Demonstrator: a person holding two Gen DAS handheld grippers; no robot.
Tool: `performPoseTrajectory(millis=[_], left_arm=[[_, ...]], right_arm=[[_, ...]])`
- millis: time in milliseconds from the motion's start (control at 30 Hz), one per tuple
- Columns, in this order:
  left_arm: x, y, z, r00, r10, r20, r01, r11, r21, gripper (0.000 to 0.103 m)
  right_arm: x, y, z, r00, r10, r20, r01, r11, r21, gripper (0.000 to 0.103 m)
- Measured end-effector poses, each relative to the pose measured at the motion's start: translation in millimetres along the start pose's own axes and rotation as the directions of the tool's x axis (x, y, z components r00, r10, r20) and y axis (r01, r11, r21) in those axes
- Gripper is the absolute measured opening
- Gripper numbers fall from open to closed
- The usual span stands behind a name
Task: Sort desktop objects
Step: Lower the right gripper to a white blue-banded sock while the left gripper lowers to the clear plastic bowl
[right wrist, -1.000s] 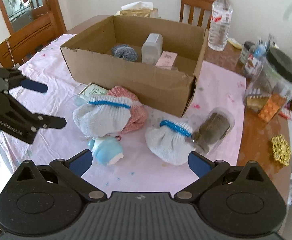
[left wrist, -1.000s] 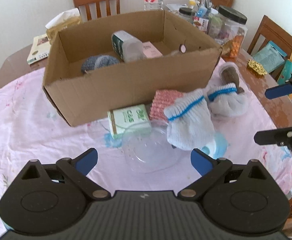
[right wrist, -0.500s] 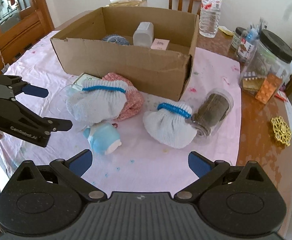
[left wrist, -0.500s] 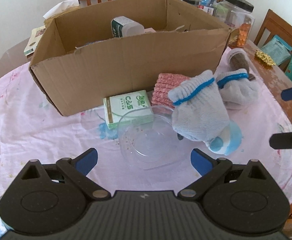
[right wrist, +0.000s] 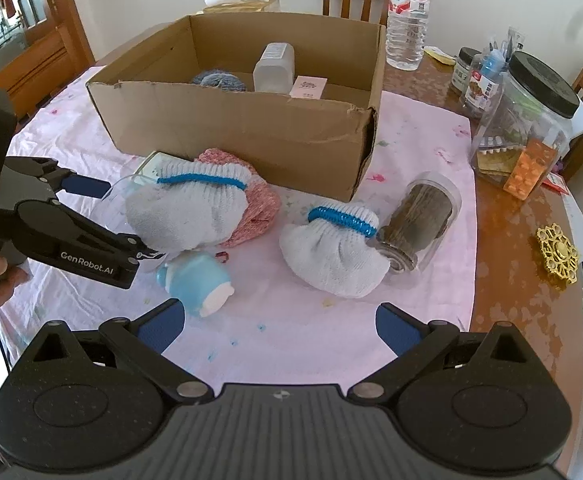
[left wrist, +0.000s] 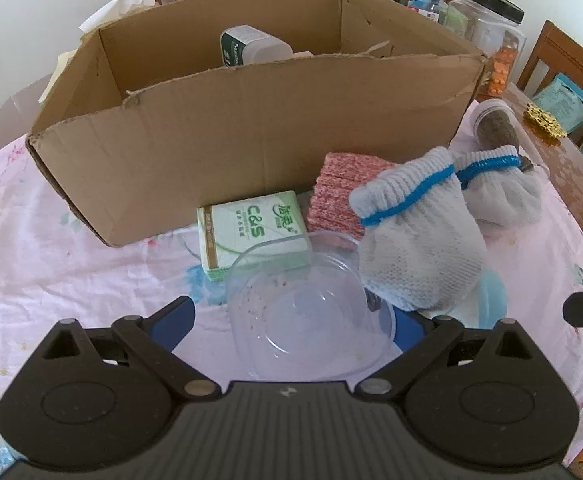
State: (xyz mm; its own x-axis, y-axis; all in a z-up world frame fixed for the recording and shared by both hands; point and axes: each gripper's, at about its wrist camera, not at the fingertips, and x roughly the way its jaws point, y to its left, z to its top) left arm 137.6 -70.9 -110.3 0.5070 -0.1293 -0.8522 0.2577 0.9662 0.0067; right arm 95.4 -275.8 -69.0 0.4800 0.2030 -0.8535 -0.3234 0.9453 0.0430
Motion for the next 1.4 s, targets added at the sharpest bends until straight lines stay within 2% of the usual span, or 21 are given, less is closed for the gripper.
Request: performPoseTrajectory(millis=[500,967,1400], left_arm=[[-7,26,-12,0.999,0.048,-0.021,-0.048,0.999,0.024,0.099],[0,28,-6,1.0,0.015,-0.019,-0.015,1.0,-0.001,0.099],[0,41,-4,1.0,-0.009,-0.028,0.008,1.0,-0.022,0.099]], right_arm=[[11,5,12,1.0,0.002,-0.019,-0.003,1.0,-0.008,0.103],[34,-6,11,0.997,-0.047,-0.062,0.048,0.999,0.011,0.103],[61,-9,33,0.994,-0.086,-0.059,0.085,0.996,-0.031,0.103]])
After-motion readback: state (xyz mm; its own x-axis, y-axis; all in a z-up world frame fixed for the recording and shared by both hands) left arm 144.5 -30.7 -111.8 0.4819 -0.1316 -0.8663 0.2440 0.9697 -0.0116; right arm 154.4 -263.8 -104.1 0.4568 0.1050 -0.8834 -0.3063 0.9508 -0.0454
